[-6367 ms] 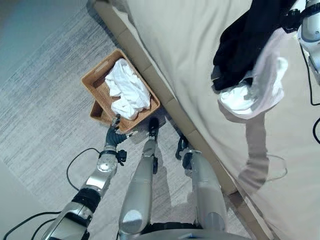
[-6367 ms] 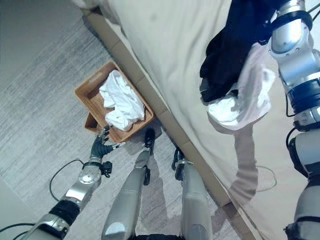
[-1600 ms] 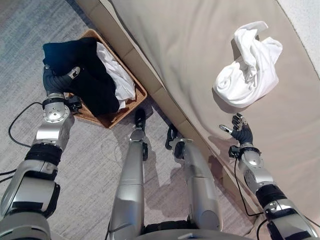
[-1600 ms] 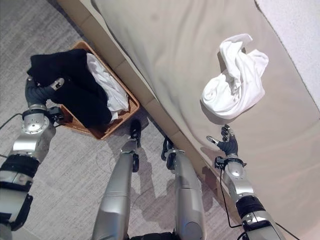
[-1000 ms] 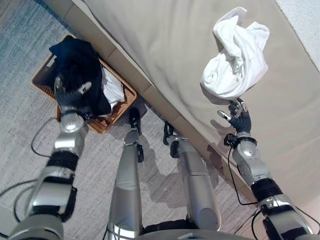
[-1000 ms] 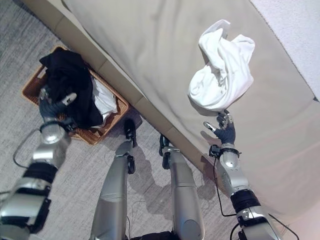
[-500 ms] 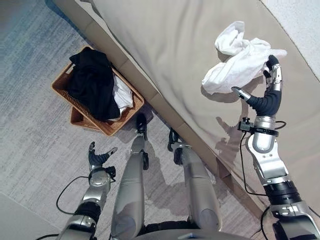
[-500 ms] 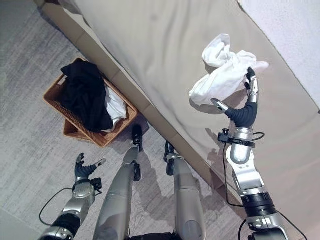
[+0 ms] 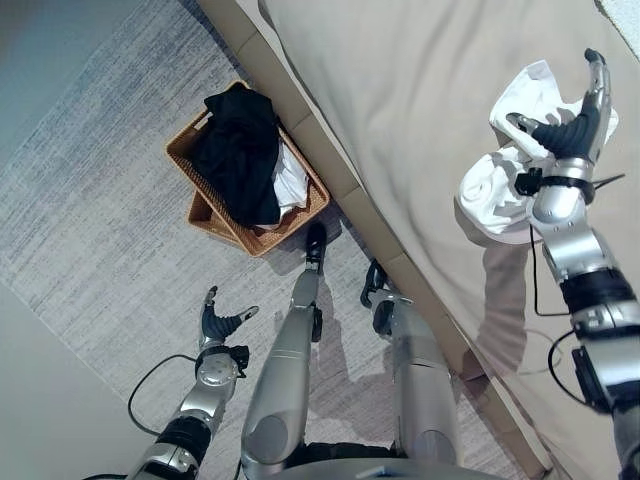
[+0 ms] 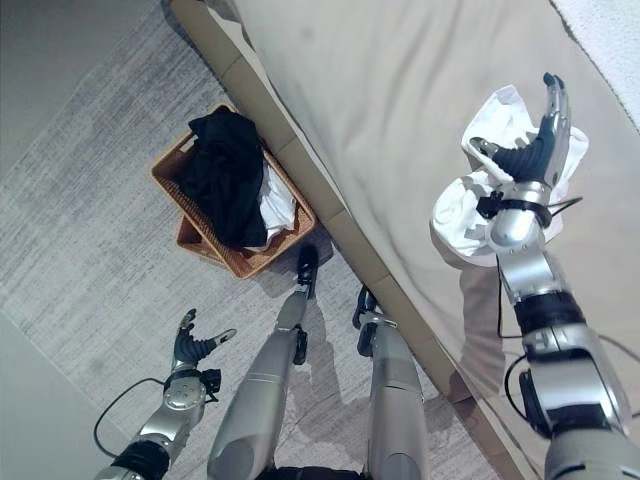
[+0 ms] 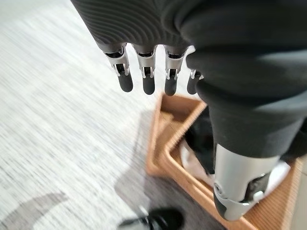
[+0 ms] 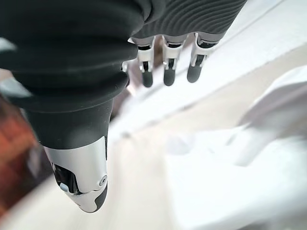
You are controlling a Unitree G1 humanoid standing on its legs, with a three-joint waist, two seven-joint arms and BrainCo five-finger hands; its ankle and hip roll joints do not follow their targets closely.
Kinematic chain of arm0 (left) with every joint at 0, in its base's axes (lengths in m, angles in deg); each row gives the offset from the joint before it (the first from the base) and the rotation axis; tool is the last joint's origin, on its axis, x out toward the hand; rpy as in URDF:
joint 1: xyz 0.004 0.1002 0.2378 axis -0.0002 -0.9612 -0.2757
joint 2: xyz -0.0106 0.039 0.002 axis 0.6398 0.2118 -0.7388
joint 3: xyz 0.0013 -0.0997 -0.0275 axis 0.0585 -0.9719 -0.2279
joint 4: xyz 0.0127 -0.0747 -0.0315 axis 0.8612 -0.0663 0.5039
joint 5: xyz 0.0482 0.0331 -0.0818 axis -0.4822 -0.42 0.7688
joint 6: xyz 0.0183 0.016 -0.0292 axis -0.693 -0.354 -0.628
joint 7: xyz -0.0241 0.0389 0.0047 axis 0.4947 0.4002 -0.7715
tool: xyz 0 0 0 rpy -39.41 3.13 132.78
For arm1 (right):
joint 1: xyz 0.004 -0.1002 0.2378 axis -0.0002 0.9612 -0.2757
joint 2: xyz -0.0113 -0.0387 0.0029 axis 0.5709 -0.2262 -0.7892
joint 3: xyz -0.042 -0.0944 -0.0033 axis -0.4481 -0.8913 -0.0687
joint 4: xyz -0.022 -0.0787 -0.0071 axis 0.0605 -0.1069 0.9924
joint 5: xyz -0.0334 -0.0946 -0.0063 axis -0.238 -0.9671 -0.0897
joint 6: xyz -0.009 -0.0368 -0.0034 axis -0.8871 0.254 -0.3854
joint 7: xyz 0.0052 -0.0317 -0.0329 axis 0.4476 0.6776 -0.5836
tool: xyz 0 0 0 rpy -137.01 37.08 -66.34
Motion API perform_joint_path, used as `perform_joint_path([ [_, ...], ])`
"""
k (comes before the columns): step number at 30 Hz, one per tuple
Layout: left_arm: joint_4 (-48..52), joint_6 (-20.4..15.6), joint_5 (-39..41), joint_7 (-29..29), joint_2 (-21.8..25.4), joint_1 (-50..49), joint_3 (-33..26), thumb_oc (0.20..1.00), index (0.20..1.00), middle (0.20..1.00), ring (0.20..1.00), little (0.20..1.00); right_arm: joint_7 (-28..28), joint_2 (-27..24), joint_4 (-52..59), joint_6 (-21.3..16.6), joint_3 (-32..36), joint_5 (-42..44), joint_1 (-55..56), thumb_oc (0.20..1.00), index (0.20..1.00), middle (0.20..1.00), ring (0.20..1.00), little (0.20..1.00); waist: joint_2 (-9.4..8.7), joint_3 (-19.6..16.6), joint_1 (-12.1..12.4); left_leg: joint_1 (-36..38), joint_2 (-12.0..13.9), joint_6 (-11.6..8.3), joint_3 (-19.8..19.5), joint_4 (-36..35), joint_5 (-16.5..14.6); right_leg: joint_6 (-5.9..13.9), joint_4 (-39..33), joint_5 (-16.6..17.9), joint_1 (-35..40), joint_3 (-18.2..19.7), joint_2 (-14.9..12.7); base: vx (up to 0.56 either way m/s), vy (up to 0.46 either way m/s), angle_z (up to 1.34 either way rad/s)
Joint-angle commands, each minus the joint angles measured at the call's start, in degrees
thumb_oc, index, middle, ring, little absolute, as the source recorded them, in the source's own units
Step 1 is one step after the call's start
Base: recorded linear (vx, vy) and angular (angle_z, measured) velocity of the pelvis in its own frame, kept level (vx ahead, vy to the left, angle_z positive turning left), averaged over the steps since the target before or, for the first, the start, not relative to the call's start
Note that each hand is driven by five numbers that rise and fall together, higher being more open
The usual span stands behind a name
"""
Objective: Pick up clothes into the bucket
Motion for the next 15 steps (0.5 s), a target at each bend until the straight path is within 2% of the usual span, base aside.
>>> perform_joint_path([
  [1,0.96,-2.11,1.48,1.65,0.71,2.47,2.57,1.000,1.000,1.000,1.000,1.000,7.76,-6.83,-9.98,3.04,-10.36,-0.79,-8.03,1.000,1.000,1.000,1.000,1.000,2.01,-0.52,-0.61,2.08,1.35,-1.31,-2.51,3.80,-8.06,6.96,-11.08,9.31,3.27,-0.41,-5.81,0.01,-0.034,0.23],
  [2,0.97,-2.10,1.50,1.67,0.56,2.51,2.43,1.000,1.000,1.000,1.000,1.000,7.85,-6.77,-10.44,2.85,-10.88,-0.67,-8.65,1.000,1.000,1.000,1.000,1.000,2.11,-0.52,-0.79,1.96,1.33,-1.31,-2.52,3.85,-8.08,6.96,-11.01,9.28,3.13,-0.40,-5.83,0.02,-0.035,0.19],
  [3,1.91,-1.90,1.38,2.84,0.87,3.08,4.10,1.000,1.000,1.000,1.000,1.000,10.71,-6.88,-17.35,3.87,-14.31,-1.14,-12.44,1.000,1.000,1.000,1.000,1.000,2.54,-0.52,-0.41,0.81,1.05,-1.30,-2.90,4.02,-7.91,6.84,-10.52,9.09,2.21,-0.45,-6.02,0.02,-0.027,0.11],
  [8,3.01,-1.51,2.59,4.15,0.50,4.76,5.81,1.000,1.000,1.000,1.000,1.000,14.40,-7.54,-27.61,5.23,-15.59,1.56,-16.73,1.000,1.000,1.000,1.000,1.000,4.12,-0.52,0.28,-1.69,0.24,-1.16,-3.34,4.63,-7.68,6.74,-8.92,8.65,-0.48,-0.08,-6.52,0.01,0.002,0.04],
  [15,2.02,-0.87,4.44,6.79,0.39,5.46,6.49,1.000,1.000,1.000,1.000,1.000,19.51,-8.09,-32.83,6.67,-16.95,2.19,-18.57,1.000,1.000,1.000,1.000,1.000,5.02,-0.52,0.76,-3.63,-0.03,-1.09,-3.36,4.68,-7.25,6.53,-8.34,8.40,-2.71,0.42,-6.63,0.01,0.005,0.06],
])
